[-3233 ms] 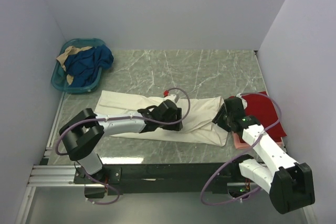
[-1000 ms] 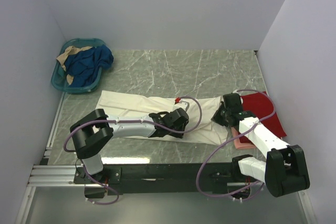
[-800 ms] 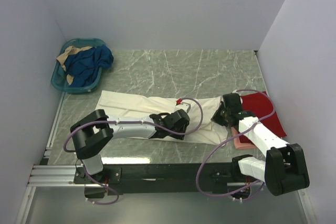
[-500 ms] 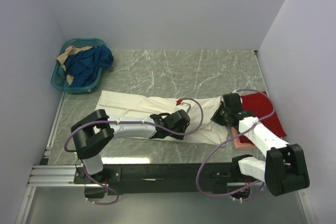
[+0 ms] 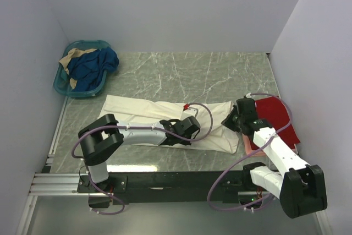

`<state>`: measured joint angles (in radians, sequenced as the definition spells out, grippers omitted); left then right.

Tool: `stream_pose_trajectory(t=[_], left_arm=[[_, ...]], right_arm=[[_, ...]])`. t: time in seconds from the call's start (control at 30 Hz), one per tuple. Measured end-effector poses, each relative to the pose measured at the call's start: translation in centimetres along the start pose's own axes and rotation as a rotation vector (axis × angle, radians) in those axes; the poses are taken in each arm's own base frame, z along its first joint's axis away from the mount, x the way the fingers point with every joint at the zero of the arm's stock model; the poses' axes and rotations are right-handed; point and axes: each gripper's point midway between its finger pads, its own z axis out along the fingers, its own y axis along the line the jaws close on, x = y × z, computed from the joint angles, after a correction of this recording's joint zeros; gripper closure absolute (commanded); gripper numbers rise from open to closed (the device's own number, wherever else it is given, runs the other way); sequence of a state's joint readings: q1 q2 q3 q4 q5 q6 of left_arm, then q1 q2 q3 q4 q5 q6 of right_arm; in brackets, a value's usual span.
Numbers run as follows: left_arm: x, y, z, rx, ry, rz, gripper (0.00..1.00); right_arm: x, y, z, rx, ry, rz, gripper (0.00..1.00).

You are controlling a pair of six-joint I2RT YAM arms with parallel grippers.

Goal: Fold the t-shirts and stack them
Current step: Fold the tshirt

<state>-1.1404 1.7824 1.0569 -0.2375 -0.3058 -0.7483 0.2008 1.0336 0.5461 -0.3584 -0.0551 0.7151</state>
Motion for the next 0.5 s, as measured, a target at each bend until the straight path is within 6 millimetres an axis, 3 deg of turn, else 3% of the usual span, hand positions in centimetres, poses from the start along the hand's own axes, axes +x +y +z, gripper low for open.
stream_pose_trajectory(t=[0.3, 0.5], left_arm=[[-2.4, 0.7, -2.5, -0.028, -0.078, -0.035, 0.99], [-2.6, 1.1, -3.2, -0.039, -0.090, -0.049, 0.99]], right_arm=[[0.5, 1.0, -1.3, -0.051, 0.003, -0.018, 1.00], [1.4, 2.0, -2.3, -0.100, 0.012, -0.038, 1.00]])
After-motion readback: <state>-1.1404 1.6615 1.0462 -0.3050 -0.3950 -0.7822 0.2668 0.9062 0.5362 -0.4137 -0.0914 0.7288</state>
